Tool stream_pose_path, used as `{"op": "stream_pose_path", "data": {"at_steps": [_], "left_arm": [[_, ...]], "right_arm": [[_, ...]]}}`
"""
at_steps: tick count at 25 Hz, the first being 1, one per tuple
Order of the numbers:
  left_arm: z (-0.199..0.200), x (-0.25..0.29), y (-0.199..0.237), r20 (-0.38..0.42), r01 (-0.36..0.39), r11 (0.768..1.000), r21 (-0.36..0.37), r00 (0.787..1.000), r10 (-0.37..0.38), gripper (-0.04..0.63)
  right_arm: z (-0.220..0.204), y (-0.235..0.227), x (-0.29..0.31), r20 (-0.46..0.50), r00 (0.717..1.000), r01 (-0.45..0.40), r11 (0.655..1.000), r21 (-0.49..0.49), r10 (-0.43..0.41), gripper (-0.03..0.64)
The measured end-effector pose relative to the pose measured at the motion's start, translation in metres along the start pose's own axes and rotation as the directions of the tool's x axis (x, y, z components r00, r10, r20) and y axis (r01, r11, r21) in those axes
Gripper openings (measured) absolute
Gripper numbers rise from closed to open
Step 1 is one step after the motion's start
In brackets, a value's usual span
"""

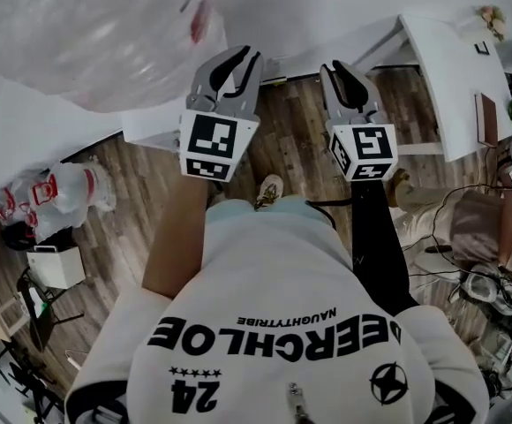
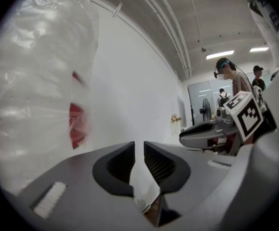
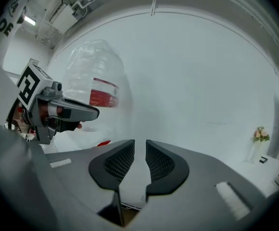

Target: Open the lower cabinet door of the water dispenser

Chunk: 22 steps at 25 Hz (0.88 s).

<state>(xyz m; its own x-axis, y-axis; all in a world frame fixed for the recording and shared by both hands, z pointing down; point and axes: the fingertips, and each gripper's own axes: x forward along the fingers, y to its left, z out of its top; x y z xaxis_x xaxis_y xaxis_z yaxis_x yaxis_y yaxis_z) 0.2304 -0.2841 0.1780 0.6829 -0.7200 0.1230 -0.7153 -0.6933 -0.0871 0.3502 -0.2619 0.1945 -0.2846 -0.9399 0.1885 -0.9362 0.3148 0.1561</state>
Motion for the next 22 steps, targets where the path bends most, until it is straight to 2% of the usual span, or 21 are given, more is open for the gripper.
{"op": "stream_pose_path", "data": {"at_steps": [7,14,17,22], "left_arm": [[-0.003,-0.012,0.020,-0.015,-0.099,0.995,0.011,0.995,0.099,0.060],[-0.002,-0.030,0.034,-0.014,-0.194,0.981,0.015,0.981,0.195,0.060],[0.002,-0.035,0.027,-0.004,-0.201,0.979,0.021,0.980,0.201,0.060],[0.000,-0.038,0.007,-0.009,-0.164,0.986,0.021,0.986,0.164,0.060]], "right_arm": [[0.004,0.018,0.024,0.032,0.994,-0.107,0.994,-0.007,0.107,0.061],[0.006,0.044,0.033,0.045,0.980,-0.195,0.981,-0.016,0.196,0.061],[0.003,0.051,0.031,0.035,0.975,-0.218,0.976,-0.018,0.219,0.061],[-0.005,0.057,0.027,0.021,0.969,-0.247,0.969,-0.004,0.247,0.061]]}}
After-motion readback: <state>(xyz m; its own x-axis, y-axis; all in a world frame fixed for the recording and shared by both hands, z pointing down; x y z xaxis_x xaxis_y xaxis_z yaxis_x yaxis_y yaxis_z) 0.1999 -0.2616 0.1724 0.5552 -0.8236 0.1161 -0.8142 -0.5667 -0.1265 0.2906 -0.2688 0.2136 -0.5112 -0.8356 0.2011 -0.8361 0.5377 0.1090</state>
